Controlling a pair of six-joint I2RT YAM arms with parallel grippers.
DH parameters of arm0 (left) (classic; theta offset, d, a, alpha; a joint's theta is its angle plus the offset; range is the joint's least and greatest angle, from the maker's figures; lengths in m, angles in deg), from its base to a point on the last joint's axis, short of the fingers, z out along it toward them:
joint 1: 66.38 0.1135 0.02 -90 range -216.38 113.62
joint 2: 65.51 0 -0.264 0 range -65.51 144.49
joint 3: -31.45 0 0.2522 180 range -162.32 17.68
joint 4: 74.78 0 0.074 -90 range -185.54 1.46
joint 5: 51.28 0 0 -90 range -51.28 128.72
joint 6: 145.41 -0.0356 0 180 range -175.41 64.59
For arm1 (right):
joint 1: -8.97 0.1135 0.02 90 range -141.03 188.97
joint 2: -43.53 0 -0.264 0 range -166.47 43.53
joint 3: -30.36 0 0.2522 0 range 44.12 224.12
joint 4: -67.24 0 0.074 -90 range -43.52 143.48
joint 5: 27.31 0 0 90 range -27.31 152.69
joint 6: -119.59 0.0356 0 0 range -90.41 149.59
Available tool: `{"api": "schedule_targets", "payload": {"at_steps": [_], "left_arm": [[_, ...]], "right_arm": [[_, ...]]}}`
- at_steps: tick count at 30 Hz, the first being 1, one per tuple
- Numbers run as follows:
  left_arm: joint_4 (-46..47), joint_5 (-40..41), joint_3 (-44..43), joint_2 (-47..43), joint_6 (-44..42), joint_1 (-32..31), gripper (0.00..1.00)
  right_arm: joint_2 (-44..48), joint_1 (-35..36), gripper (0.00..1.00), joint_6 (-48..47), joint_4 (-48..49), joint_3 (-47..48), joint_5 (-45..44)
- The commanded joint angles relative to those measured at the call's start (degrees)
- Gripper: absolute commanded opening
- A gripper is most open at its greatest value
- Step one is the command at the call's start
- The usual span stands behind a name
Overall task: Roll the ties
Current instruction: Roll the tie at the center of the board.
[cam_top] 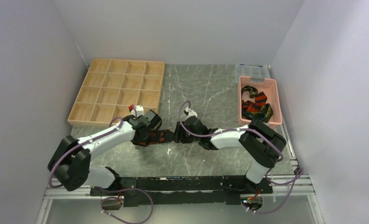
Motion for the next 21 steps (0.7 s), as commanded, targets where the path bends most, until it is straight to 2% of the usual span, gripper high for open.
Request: {"api": "schedule_targets", "payload": {"at_steps": [1, 7, 21], "left_arm": [[-6.83, 9.74, -4.09, 6.05, 6.46, -4.04, 0.03], [-13.97, 15.29, -9.36, 13.65, 14.10, -10.10, 0.03], [-17.30, 18.20, -16.35, 21.59, 17.24, -16.10, 0.03]], "right_arm": [[2.25, -0.84, 0.49, -0.09, -0.89, -4.00, -4.01], [3.63, -1.05, 0.49, 0.18, 1.61, -6.14, -2.87], [1.04, -5.06, 0.48, 4.83, 12.65, -10.94, 4.52]]}}
